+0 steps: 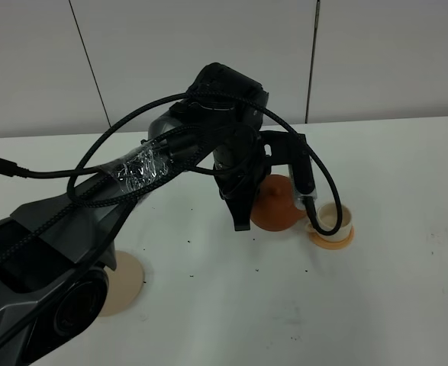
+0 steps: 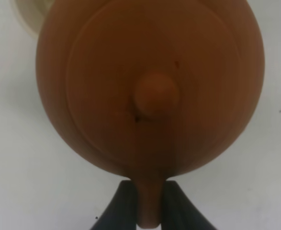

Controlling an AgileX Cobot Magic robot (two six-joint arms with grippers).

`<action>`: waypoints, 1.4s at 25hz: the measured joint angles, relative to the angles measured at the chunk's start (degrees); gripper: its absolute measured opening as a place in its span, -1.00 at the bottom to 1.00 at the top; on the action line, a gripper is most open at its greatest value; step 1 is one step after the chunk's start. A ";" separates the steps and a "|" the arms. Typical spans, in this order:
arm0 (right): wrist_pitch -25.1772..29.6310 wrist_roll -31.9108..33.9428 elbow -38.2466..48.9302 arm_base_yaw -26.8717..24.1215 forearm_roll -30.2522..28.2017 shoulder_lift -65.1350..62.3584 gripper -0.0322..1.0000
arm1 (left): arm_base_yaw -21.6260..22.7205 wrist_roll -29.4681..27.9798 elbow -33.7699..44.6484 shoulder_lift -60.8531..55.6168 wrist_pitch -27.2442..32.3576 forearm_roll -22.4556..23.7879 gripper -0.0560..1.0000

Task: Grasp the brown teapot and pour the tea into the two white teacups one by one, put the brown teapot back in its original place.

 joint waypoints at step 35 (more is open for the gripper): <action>0.00 0.00 0.00 0.00 0.02 0.00 -0.47 | -3.61 1.12 0.00 0.00 -3.33 10.14 -0.56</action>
